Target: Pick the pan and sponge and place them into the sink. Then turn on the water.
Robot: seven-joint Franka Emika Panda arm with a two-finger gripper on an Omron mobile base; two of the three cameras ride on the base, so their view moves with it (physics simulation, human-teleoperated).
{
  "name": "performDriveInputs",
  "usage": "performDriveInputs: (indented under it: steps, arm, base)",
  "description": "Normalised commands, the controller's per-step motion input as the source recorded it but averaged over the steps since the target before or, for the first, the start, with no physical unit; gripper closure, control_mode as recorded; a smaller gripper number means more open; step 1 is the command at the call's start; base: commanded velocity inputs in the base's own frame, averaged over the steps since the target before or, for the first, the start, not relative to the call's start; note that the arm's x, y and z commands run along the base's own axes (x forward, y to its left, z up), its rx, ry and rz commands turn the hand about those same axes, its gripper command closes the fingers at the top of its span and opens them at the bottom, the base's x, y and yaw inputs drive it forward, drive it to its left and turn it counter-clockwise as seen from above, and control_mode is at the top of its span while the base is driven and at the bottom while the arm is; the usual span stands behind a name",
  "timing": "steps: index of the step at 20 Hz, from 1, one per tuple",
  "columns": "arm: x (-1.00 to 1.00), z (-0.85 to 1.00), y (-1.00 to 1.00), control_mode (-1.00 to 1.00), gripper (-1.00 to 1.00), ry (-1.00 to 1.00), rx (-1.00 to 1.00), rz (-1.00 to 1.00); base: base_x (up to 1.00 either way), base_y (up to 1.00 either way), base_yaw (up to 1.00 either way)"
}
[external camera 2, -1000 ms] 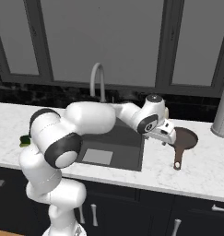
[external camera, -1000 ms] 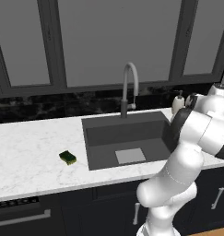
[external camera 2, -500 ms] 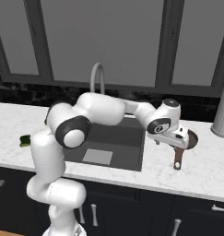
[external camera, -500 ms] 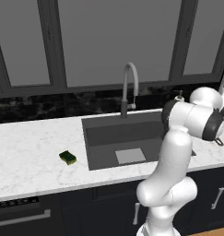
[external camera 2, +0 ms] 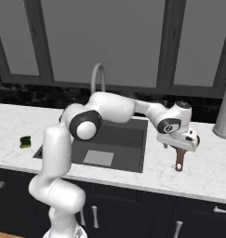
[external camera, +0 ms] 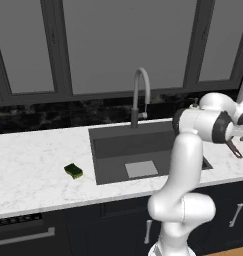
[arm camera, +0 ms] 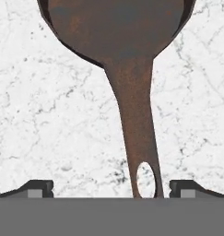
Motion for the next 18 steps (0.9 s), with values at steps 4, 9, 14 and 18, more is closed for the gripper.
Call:
performDriveInputs:
  steps: [4, 9, 14, 18]
  arm:
    - [0.37, -0.26, -0.24, -1.0, -1.0, 0.05, 0.0, 0.0]
    - [0.35, -0.3, -0.21, -1.0, -1.0, 0.03, 0.0, 0.0]
    - [0.27, -0.3, -0.16, -1.0, -1.0, 0.04, 0.0, 0.0]
    - [0.19, -0.34, -0.04, -1.0, -1.0, 0.03, 0.0, 0.0]
  base:
    - [0.0, 0.0, 0.0]
    - [0.0, 0.0, 0.0]
    - [0.0, 0.0, 0.0]
    - [0.0, 0.0, 0.0]
